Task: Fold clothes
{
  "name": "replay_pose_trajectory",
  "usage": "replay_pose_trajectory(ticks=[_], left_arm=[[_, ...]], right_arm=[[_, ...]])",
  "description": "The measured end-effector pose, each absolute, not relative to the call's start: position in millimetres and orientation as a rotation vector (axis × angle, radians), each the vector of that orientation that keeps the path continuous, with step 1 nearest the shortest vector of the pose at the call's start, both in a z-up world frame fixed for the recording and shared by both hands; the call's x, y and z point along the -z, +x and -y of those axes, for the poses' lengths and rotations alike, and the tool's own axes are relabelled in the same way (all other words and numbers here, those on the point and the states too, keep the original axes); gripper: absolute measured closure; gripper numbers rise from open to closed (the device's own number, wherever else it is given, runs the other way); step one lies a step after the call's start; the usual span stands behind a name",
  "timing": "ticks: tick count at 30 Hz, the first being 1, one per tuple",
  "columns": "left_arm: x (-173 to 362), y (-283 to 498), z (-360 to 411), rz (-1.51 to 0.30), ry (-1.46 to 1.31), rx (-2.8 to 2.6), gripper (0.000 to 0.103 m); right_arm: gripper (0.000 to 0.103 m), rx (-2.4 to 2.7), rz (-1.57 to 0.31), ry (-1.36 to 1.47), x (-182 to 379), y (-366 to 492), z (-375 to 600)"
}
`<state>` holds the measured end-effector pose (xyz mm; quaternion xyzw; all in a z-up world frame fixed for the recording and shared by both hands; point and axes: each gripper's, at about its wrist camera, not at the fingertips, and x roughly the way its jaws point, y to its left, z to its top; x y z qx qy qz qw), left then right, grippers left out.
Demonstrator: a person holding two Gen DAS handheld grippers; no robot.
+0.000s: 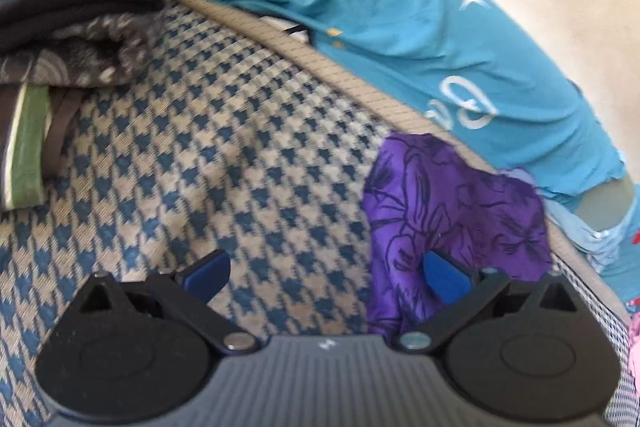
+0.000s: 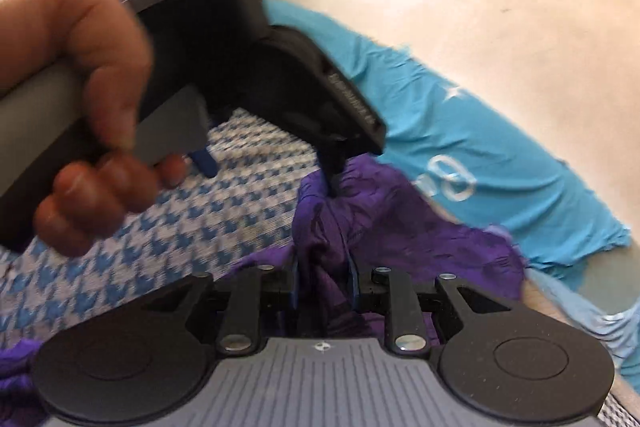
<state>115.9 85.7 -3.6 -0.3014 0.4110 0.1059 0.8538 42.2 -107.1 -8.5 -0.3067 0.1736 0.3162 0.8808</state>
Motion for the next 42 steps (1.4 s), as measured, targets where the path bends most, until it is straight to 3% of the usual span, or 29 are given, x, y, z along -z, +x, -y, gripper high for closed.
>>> replay_pose_trajectory(ticks=[3,5,20,28,32,42], left_arm=[[11,115,-90,-0.893,-0.663,-0.239,0.0],[10,114,-89,-0.891,-0.652,-0.248,0.0],[-24,101,-50,-0.77,-0.513,-0.088,0.0],[-13,89,-35,-0.798,-0.419,-0.068,0.0],[0,85,-39,-0.839,-0.43,-0.093,0.0],[17,78,-40,-0.832,-0.389,-0.124,0.0]], right_arm=[[0.051,-0.693,-0.367,-0.653,14,38,107],[0.046,-0.716,-0.371,-0.662,17,36,107],[0.036,-0.688,-0.437,-0.394,-31,32,157],[0.034,-0.549,-0.475,-0.326,-42,5,206],[0.025,-0.479,-0.477,-0.291,-46,-19,233],[0.025,-0.273,-0.543,-0.15,-44,-46,295]])
